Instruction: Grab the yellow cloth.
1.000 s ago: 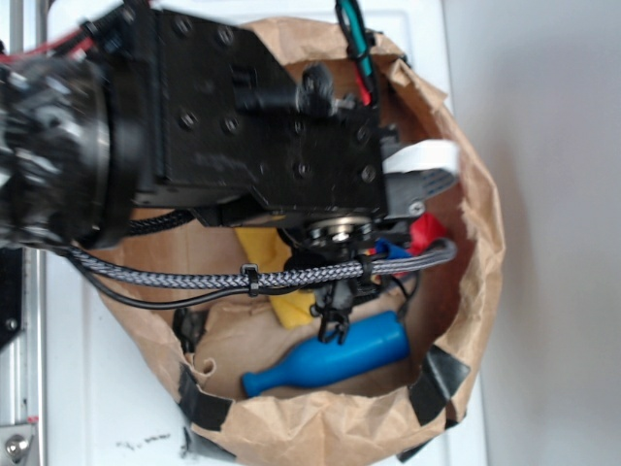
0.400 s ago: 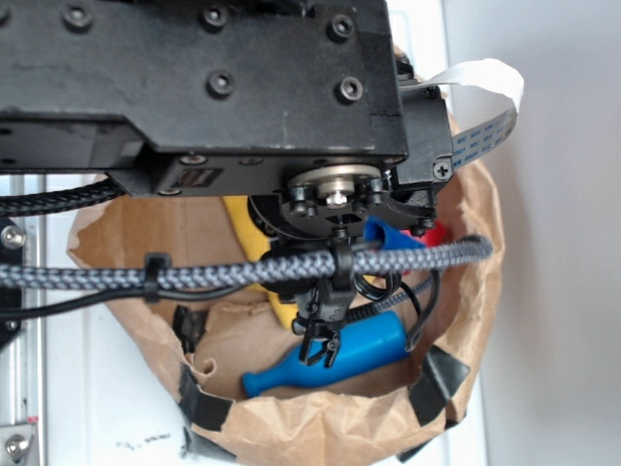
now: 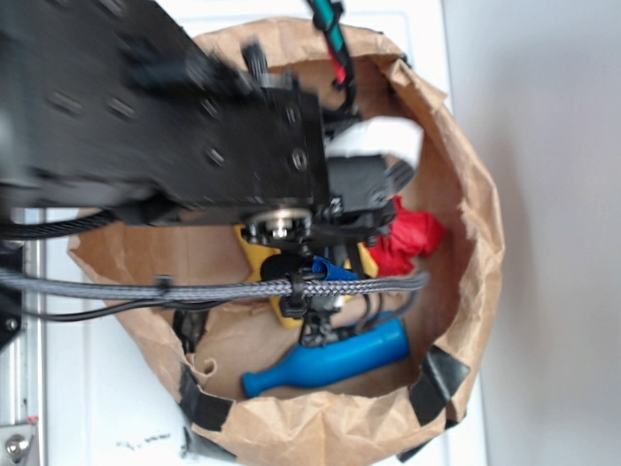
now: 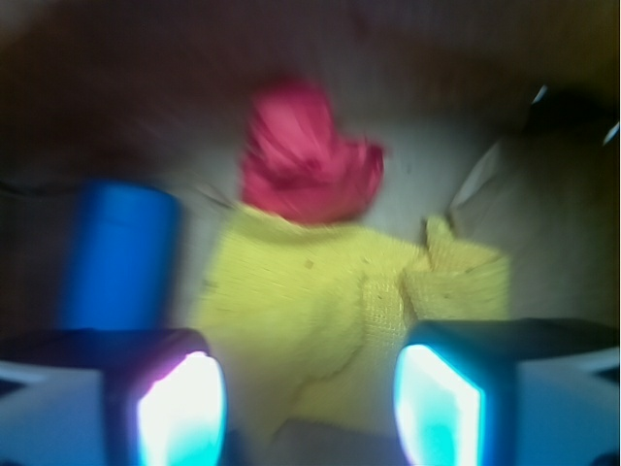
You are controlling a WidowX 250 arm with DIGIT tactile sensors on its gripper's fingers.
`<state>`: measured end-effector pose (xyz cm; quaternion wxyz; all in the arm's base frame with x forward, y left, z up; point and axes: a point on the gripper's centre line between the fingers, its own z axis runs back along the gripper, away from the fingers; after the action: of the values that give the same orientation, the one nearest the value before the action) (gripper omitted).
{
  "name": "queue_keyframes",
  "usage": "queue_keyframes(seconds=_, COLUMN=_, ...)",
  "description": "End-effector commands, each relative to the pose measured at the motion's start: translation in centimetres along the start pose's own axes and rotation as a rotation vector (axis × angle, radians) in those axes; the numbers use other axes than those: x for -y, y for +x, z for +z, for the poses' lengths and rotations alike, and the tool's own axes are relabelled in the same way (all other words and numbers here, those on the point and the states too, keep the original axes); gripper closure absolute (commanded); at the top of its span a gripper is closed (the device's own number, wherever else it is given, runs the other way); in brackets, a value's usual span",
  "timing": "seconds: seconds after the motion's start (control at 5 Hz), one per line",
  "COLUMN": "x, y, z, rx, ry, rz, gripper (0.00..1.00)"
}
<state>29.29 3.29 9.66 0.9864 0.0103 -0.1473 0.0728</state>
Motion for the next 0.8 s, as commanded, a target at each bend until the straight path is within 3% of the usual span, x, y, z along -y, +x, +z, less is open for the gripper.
queue_keyframes(seconds=0.0, x=-0.8, y=0.9, z=-2.4, rx=0.008, ry=0.015, rz=-0.12, gripper=0.0)
queue_keyframes(seconds=0.4, x=-2.0, y=0.3, z=2.7, rx=-0.02, ry=-0.037, rz=-0.131, gripper=0.0)
queue_keyframes(seconds=0.6, x=-2.6, y=0.7, z=2.0, rx=-0.018, ry=-0.024, rz=-0.117, gripper=0.0)
